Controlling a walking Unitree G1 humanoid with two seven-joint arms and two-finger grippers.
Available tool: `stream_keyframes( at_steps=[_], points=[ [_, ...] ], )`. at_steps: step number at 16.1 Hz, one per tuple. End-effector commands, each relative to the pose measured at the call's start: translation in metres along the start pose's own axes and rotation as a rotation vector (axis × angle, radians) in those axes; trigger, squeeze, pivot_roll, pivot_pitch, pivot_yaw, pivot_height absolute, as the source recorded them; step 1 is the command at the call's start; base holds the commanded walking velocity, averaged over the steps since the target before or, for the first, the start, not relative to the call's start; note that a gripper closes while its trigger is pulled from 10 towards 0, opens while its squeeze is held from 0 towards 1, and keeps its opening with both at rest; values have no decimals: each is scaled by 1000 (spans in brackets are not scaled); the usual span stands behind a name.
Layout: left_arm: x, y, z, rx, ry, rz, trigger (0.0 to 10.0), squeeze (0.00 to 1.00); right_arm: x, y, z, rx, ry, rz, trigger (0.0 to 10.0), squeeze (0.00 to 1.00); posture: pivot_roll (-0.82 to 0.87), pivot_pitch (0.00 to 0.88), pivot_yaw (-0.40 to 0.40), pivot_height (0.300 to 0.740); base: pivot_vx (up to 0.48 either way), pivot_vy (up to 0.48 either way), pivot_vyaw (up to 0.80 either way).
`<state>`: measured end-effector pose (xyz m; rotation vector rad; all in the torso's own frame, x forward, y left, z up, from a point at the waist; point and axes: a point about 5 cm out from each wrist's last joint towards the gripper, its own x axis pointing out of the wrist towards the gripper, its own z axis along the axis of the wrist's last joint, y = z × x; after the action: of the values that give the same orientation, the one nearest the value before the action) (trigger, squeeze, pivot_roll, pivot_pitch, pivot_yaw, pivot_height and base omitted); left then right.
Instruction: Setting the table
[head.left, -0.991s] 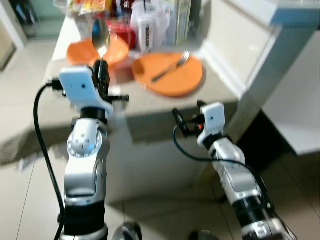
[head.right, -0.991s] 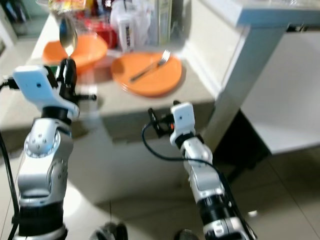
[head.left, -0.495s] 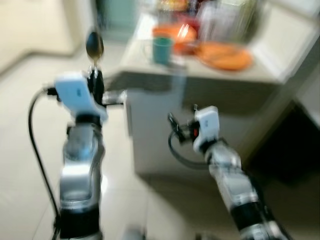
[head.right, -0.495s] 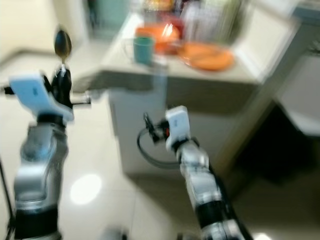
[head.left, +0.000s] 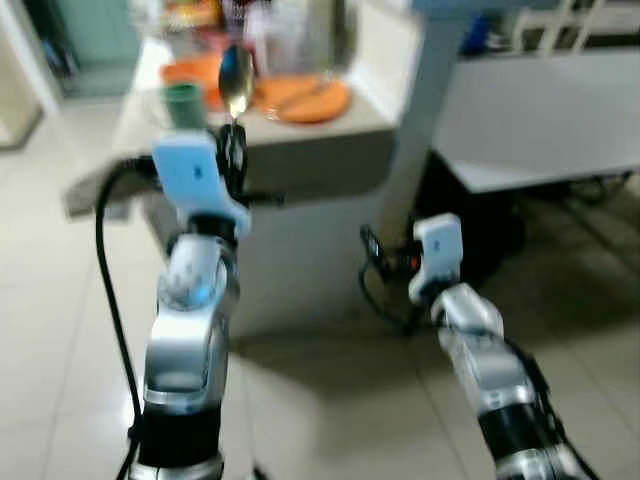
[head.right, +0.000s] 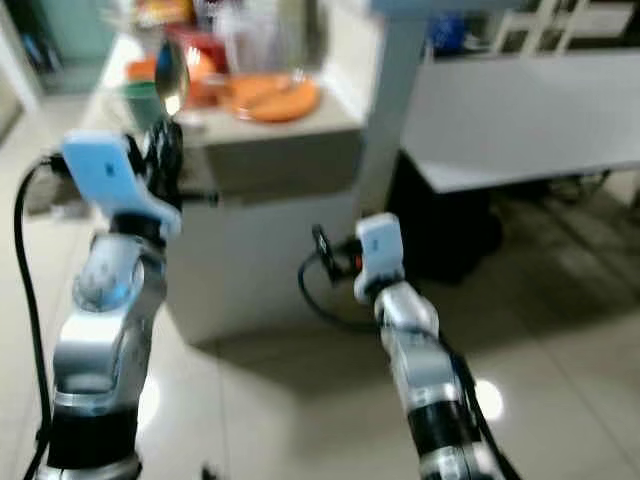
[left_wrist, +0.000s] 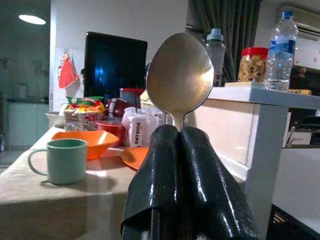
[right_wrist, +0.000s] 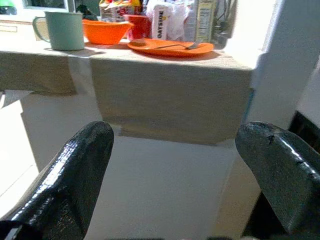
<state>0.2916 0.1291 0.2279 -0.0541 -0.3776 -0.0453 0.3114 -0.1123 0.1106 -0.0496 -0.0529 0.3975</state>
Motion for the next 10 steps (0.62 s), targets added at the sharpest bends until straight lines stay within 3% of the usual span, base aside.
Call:
stream_keyframes(
  at_steps=[1, 5, 10],
  points=[
    [1, 6, -6, 26, 30, 32, 0, 0, 5, 8, 4, 3, -10, 20, 10000, 0, -36, 0, 19, 740, 0, -446, 0],
    [1, 7, -10, 42, 47, 45, 0, 0, 6, 11, 6, -20, -16, 29, 10000, 0, -35, 0, 23, 740, 0, -428, 0],
    [2, 4, -14, 34, 56, 47, 0, 27, 6, 9, 5, -44, -9, 25, 10000, 0, -46, 0, 22, 740, 242, -411, 776]
  ],
)
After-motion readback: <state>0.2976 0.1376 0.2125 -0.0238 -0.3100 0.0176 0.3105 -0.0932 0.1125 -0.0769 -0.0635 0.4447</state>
